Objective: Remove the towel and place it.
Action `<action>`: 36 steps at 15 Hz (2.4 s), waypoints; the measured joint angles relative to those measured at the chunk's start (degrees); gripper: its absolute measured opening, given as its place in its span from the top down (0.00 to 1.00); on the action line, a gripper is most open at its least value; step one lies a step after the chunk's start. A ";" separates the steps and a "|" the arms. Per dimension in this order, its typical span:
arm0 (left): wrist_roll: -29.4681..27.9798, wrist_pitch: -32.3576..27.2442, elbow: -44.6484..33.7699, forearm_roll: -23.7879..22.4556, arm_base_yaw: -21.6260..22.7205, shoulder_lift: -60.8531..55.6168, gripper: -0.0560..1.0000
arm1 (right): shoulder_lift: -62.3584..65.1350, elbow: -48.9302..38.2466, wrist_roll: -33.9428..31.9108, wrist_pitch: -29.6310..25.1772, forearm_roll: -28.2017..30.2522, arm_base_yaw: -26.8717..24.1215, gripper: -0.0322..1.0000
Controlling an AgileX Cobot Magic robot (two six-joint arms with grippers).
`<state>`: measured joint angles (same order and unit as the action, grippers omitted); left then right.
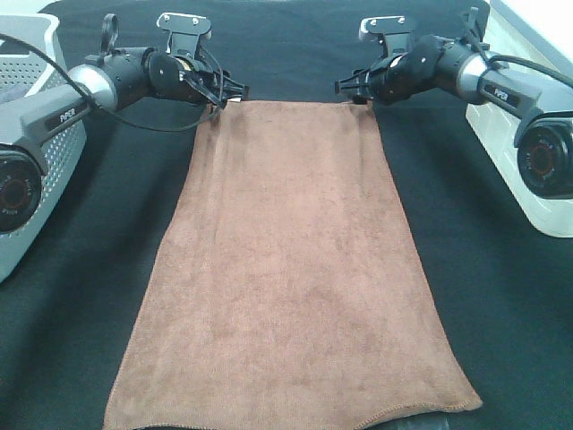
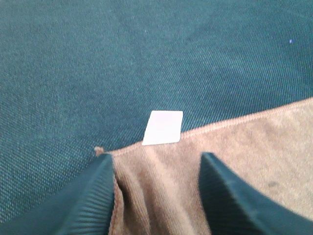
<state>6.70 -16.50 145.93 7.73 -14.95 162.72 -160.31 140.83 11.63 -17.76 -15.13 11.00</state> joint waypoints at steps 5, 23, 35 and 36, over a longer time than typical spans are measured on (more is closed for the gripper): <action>0.00 -0.40 0.00 -1.32 0.86 1.38 0.46 | 0.00 0.00 0.00 -0.57 -0.06 -0.46 0.37; -4.98 -1.89 0.34 -4.30 3.55 1.78 0.45 | 0.00 0.00 0.00 -3.15 -0.69 -1.78 0.37; -4.98 -30.25 0.34 -4.30 3.72 -16.10 0.24 | 19.14 0.00 -1.55 -29.79 -0.74 -1.78 0.24; -4.98 -30.25 0.34 -4.30 3.72 -16.10 0.24 | 19.14 0.00 -1.55 -29.79 -0.74 -1.78 0.24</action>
<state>1.72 -46.75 146.28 3.44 -11.23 146.62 -141.18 140.83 10.08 -47.56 -15.87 9.22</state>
